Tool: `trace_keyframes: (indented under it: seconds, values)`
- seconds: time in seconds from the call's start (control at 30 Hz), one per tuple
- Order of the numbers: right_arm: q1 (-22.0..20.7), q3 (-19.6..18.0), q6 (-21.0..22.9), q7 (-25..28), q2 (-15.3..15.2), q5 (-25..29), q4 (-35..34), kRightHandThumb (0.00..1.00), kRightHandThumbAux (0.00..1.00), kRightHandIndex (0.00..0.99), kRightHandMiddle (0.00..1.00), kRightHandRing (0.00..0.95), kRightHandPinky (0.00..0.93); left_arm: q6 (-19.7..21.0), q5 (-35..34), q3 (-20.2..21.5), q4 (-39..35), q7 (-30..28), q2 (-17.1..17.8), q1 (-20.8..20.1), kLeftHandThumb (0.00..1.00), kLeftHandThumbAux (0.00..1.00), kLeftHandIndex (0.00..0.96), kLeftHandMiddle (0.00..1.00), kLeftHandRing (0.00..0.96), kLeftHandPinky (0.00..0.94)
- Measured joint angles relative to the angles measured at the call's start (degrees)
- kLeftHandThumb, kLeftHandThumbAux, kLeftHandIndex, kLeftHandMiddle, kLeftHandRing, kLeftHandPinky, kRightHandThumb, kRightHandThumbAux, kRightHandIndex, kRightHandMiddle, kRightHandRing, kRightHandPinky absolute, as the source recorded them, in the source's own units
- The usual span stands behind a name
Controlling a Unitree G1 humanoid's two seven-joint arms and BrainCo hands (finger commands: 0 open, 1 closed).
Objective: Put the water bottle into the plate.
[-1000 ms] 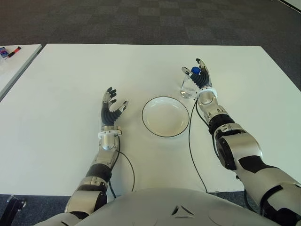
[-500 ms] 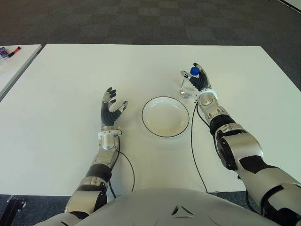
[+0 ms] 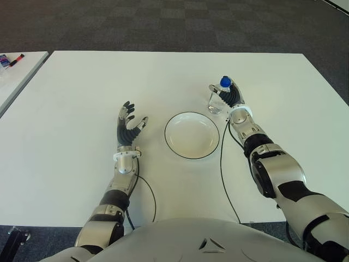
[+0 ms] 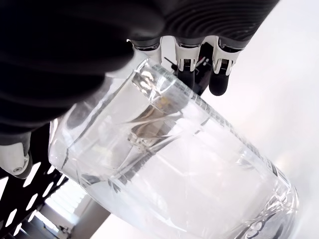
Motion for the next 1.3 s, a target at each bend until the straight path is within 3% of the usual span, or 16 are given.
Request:
trace_keyframes:
  seconds: [1.3]
  values:
    - [0.34, 0.07, -0.15, -0.88, -0.08, -0.28, 1.01, 0.422, 0.423, 0.000, 0.000, 0.012, 0.080, 1.14, 1.67, -0.09, -1.24, 1.22, -0.03, 0.70, 0.193, 0.784, 0.116, 0.188, 0.189, 0.225]
